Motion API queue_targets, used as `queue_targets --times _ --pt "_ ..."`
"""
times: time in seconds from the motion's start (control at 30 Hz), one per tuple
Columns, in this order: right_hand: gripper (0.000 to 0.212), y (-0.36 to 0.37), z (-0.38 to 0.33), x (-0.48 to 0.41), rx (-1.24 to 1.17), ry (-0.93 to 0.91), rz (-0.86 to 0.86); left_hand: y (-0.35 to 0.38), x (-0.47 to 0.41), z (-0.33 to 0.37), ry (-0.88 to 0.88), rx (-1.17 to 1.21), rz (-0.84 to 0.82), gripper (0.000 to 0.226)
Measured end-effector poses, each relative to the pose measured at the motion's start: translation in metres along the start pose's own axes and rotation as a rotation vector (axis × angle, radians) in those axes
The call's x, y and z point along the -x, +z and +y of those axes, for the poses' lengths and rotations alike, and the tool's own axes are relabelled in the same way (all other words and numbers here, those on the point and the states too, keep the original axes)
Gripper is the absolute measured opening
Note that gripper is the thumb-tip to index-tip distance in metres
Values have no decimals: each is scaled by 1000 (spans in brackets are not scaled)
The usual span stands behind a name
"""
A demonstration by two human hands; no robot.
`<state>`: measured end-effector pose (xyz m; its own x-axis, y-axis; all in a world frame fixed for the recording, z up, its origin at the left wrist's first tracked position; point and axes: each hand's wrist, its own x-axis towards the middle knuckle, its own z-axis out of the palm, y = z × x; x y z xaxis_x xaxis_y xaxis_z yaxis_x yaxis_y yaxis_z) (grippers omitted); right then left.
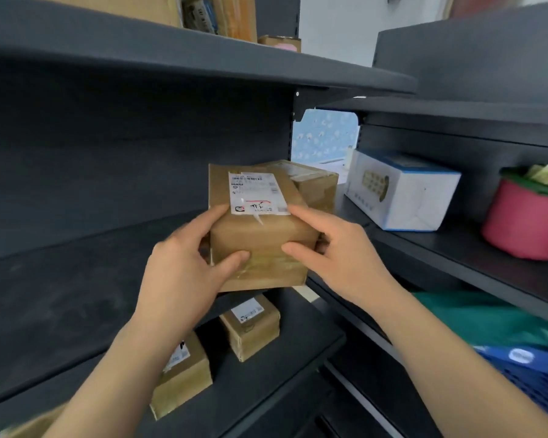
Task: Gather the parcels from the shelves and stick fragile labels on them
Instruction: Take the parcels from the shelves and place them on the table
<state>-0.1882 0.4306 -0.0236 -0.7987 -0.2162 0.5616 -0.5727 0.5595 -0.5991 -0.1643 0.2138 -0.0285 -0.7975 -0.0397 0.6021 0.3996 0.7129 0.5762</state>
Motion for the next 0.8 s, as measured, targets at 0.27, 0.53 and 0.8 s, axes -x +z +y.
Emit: queue_targets --times 0.27,0.53,0.8 --pt "57 -67 -25 108 63 66 190 22 69 72 94 262 -61 70" --pt "57 -172 -34 254 188 301 387 86 142 187 250 372 -268 70" --pt "61 -290 -65 432 472 576 506 153 257 329 347 630 -537 68"
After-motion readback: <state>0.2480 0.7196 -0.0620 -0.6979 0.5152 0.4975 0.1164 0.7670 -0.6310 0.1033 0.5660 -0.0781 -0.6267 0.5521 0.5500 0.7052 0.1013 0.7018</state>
